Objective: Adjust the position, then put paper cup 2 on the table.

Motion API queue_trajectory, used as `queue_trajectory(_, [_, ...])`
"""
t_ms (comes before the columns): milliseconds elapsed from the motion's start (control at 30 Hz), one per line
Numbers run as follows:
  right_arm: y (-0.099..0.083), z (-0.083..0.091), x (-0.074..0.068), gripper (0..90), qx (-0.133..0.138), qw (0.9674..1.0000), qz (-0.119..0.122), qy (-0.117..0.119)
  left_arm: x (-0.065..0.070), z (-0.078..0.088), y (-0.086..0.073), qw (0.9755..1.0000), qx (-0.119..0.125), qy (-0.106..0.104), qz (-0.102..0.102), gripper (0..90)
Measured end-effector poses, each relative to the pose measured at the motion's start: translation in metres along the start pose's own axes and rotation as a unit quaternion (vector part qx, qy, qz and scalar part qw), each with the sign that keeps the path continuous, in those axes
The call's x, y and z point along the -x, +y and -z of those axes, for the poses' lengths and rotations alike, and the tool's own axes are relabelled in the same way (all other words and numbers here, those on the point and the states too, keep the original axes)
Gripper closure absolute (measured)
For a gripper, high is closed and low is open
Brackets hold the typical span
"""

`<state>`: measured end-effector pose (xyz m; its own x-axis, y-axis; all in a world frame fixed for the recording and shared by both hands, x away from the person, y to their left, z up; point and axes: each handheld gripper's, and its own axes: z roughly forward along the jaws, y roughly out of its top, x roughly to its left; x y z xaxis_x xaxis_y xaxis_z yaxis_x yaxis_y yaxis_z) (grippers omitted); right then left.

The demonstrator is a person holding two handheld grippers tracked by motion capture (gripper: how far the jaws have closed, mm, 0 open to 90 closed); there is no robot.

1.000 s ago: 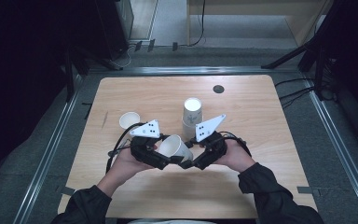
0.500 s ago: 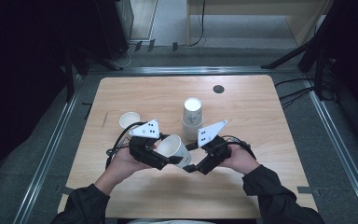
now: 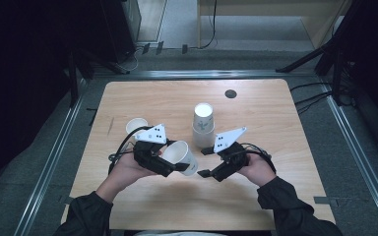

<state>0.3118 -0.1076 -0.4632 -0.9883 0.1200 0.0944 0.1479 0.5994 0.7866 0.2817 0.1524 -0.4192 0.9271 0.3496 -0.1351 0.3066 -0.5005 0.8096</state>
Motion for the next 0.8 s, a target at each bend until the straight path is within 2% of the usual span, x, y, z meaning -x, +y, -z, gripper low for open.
queue_trajectory(167, [-0.003, 0.003, 0.003, 26.2, -0.002, 0.9996, -0.012, -0.024, -0.002, 0.0, -0.001, 1.0, -0.01, 0.002, 0.0, 25.1])
queue_trajectory(267, [-0.005, 0.006, 0.006, 26.1, 0.004, 0.9991, -0.03, -0.03, -0.003, 0.0, -0.001, 0.9998, -0.017, 0.003, -0.001, 25.1])
queue_trajectory(500, [-0.009, 0.015, 0.011, 25.4, 0.007, 0.9981, -0.036, -0.049, -0.006, -0.001, -0.003, 0.9995, -0.032, 0.002, -0.002, 25.1])
queue_trajectory(800, [-0.014, 0.026, 0.018, 25.2, 0.014, 0.9962, -0.047, -0.072, -0.009, 0.002, -0.009, 0.9985, -0.051, 0.015, -0.009, 25.1])
